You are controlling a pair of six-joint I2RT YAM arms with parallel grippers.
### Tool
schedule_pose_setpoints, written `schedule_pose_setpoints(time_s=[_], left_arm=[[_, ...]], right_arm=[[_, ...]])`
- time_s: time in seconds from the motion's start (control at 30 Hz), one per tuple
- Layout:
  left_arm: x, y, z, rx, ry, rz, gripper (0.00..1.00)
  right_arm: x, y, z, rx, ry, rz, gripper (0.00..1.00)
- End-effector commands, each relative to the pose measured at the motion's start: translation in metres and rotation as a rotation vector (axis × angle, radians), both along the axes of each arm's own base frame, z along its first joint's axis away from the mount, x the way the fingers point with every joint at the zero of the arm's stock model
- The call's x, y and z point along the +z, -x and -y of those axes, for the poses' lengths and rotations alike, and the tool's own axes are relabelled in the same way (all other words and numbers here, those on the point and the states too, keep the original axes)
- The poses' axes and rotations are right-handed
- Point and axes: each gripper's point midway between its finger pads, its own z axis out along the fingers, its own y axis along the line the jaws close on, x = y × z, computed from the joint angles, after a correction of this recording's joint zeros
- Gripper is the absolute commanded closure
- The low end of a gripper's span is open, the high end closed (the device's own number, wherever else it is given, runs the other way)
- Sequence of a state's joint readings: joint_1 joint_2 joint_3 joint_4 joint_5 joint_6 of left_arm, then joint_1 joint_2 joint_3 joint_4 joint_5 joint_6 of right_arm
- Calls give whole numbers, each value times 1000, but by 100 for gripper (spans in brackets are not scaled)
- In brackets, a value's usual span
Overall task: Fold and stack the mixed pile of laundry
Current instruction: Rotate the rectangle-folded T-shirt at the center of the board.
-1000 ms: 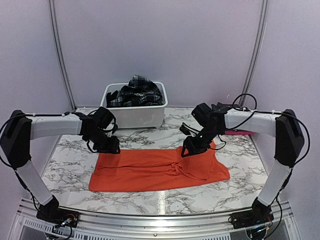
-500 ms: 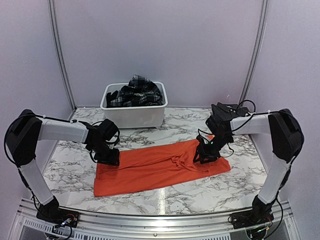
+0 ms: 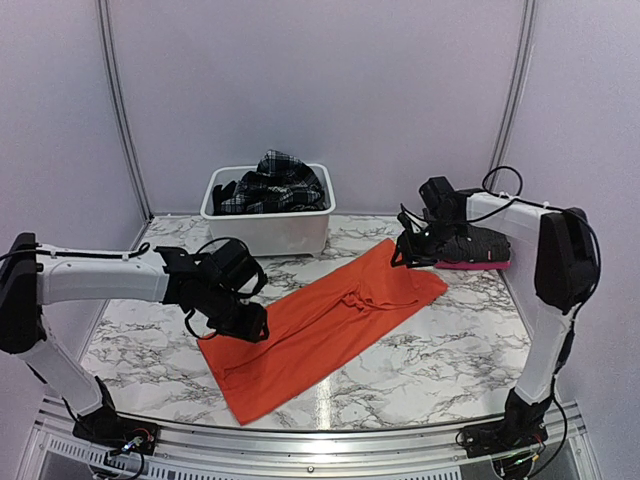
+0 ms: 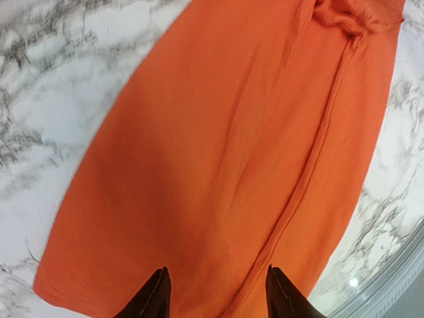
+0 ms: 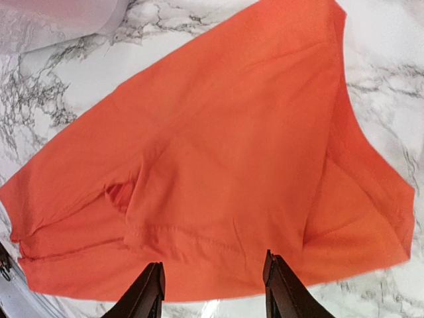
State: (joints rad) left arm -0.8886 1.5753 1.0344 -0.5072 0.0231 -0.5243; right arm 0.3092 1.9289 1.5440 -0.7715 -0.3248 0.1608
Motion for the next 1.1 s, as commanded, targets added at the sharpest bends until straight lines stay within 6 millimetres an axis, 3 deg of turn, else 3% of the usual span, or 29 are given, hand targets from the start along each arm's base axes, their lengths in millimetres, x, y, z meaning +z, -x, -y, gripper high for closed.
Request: schedule_pose_setpoints(time_s=[0.0, 0.17, 0.37, 0.53, 0.77, 0.93, 1.07], left_arm=[[22, -33, 5, -28, -51, 125, 49], [0, -54, 7, -89, -176, 164, 52], [-33, -61, 2, -160, -285, 147, 56], [-63, -40, 0, -213, -307, 59, 59], [-73, 2, 18, -235, -263, -23, 60], [-61, 33, 76, -299, -159, -59, 60], [-34, 30, 106, -285, -71, -37, 58]], right_arm=[[-3, 41, 16, -32, 41, -62, 53], [-32, 56, 31, -102, 93, -88, 54], [-67, 43, 39, -124, 161, -94, 55], [-81, 17, 34, -96, 160, -96, 57], [-98, -33, 36, -47, 193, -78, 58], [-86, -78, 46, -45, 273, -27, 57], [-37, -87, 59, -97, 303, 50, 55]])
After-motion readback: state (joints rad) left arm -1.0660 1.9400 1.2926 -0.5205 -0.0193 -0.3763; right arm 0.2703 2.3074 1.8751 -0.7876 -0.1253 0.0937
